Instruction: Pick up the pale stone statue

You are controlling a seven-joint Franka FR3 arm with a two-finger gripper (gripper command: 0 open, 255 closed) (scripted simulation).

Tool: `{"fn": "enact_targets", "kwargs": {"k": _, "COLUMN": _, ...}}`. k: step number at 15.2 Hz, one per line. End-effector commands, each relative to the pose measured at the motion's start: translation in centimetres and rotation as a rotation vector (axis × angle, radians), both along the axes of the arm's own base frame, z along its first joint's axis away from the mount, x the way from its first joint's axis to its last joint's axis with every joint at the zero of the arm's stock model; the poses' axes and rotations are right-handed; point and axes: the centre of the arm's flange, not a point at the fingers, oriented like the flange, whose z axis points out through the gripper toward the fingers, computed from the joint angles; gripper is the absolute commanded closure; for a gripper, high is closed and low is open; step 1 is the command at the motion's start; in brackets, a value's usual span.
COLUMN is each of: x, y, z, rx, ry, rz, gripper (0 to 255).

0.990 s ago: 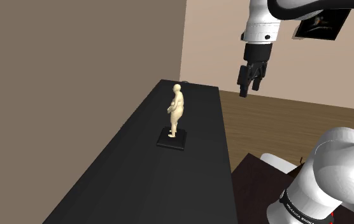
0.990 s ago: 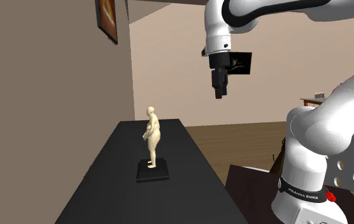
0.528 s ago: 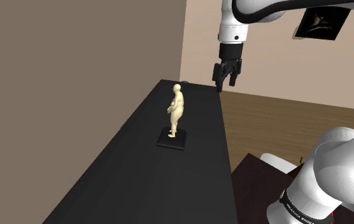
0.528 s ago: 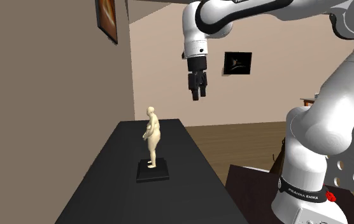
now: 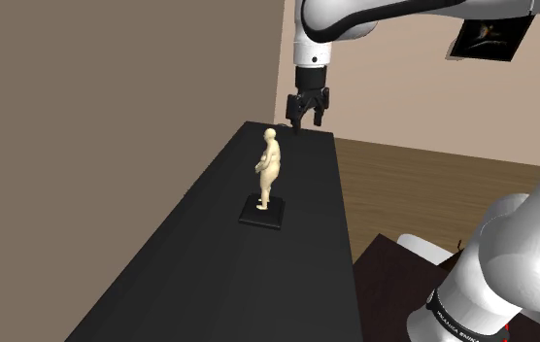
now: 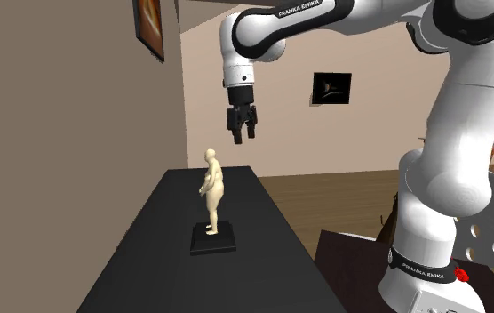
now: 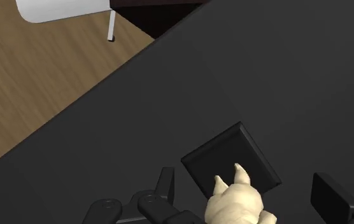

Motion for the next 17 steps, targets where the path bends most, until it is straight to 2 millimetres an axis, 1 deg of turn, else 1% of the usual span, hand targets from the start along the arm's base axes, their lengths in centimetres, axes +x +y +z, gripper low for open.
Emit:
{"fn": "enact_targets", "kwargs": {"k": 1, "x": 2.7, "y": 0.3, "z": -0.5, "rx": -0.004, "ry": -0.006, "rz": 0.005, "gripper": 0}}
{"fn": "enact_targets", "kwargs": {"k": 8, "x": 11.5, "y": 1.8, "z": -1.4, "rx": -0.018, "ry": -0.025, "rz": 0.021, "gripper": 0}}
{"fn": "enact_targets", "kwargs": {"k": 9, "x": 11.6, "y": 1.9, "z": -1.4, "rx": -0.018, "ry": -0.026, "rz": 0.021, "gripper": 0}}
{"fn": "enact_targets", "kwargs": {"k": 15, "x": 11.6, "y": 1.9, "z": -4.6, "rx": -0.018, "ry": -0.026, "rz": 0.021, "gripper": 0}}
{"fn": "enact_targets", "kwargs": {"k": 16, "x": 11.6, "y": 1.9, "z": -5.4, "rx": -0.018, "ry": -0.026, "rz": 0.021, "gripper": 0}}
{"fn": "enact_targets", "kwargs": {"k": 17, "x": 11.6, "y": 1.9, "z": -5.4, "rx": -0.018, "ry": -0.026, "rz": 0.021, "gripper": 0}}
